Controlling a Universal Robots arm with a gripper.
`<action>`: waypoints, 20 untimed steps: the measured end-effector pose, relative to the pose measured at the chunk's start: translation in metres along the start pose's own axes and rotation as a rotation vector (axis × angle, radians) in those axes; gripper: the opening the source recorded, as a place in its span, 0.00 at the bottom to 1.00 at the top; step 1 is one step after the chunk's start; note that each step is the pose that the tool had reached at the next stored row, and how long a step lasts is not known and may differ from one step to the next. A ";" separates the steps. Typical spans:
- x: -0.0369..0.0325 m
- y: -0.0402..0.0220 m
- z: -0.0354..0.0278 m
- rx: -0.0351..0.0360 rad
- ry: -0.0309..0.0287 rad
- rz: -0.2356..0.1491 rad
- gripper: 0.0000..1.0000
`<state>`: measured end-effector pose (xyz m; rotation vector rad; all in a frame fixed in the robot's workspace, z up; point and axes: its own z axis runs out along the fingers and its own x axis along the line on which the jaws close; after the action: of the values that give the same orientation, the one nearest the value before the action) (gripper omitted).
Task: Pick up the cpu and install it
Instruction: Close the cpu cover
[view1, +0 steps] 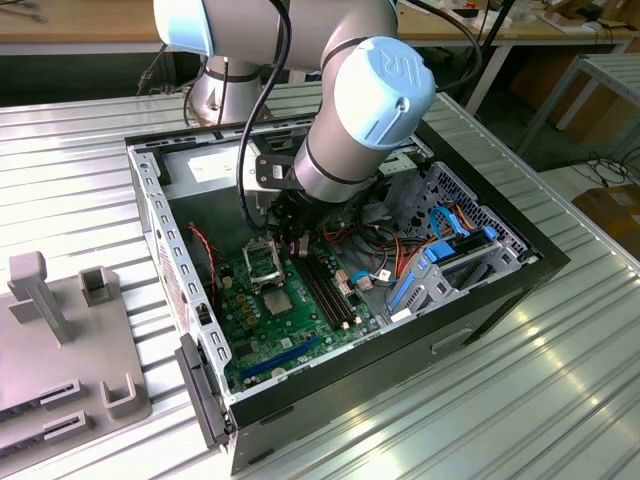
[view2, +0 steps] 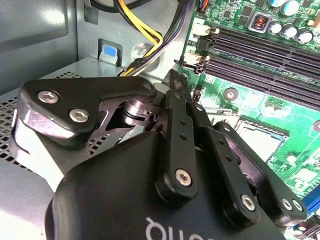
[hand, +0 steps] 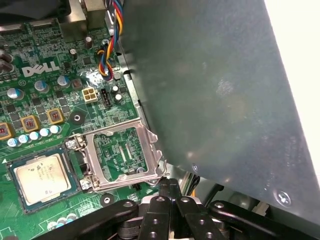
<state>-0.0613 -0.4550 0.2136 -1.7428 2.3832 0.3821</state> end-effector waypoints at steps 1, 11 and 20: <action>-0.0002 0.0000 -0.0004 0.0003 0.0010 0.000 0.11; -0.0015 0.0015 -0.0058 0.0016 0.0048 0.000 0.11; -0.0023 0.0029 -0.0095 0.0035 0.0103 0.000 0.11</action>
<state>-0.0632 -0.4549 0.2237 -1.7472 2.3898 0.3697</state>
